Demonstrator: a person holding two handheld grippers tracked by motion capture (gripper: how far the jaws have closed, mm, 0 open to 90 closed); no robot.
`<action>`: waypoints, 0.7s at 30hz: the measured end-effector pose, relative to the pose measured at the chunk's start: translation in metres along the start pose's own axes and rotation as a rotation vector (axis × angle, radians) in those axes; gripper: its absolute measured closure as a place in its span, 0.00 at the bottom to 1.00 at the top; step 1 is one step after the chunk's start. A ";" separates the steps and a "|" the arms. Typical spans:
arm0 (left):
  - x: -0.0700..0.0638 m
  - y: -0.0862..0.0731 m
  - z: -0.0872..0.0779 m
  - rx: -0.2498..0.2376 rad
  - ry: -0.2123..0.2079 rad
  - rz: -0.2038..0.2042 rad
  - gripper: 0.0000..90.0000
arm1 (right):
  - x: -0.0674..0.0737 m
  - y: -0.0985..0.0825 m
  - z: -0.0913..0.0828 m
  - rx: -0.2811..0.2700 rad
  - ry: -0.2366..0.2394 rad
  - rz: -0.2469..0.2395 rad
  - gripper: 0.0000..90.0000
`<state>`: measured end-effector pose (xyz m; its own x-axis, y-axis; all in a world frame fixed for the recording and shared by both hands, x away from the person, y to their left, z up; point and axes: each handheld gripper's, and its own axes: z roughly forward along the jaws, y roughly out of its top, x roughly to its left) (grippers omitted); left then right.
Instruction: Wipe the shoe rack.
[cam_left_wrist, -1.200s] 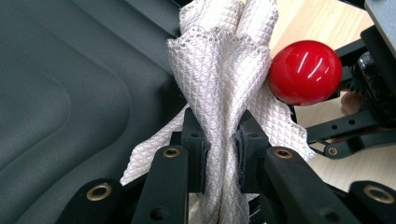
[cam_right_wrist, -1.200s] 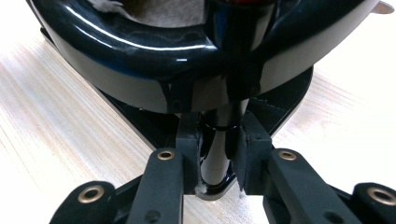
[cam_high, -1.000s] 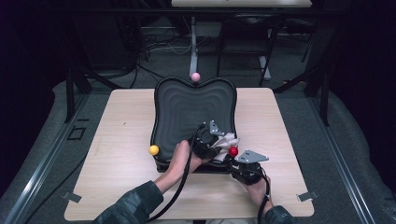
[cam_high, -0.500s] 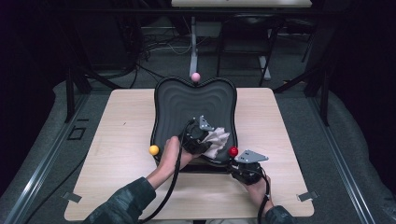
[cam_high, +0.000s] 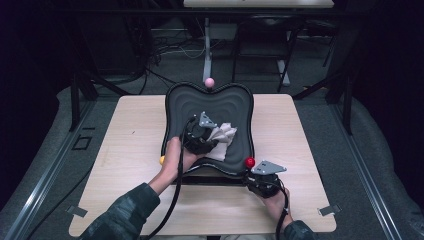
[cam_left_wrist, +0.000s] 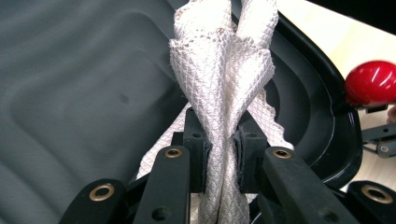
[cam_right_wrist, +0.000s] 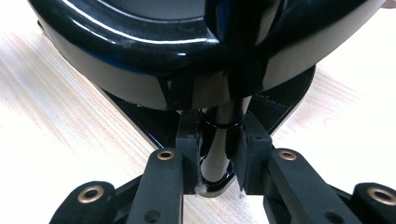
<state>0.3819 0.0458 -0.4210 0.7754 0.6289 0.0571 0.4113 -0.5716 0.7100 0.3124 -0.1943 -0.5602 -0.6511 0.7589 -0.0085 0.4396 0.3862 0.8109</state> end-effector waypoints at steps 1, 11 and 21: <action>0.001 0.001 -0.002 -0.002 0.007 0.003 0.87 | 0.000 0.000 0.000 -0.002 -0.001 0.001 0.82; 0.023 0.014 -0.019 -0.029 0.059 -0.026 0.87 | 0.000 0.000 0.001 0.000 0.002 -0.001 0.82; 0.049 0.039 -0.038 -0.078 0.139 -0.051 0.87 | 0.000 0.000 0.001 0.002 0.000 -0.002 0.82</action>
<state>0.4174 0.0746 -0.3639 0.6785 0.7260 0.1117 0.4059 -0.4973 0.7667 0.3127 -0.1940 -0.5607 -0.6520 0.7582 -0.0096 0.4395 0.3882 0.8100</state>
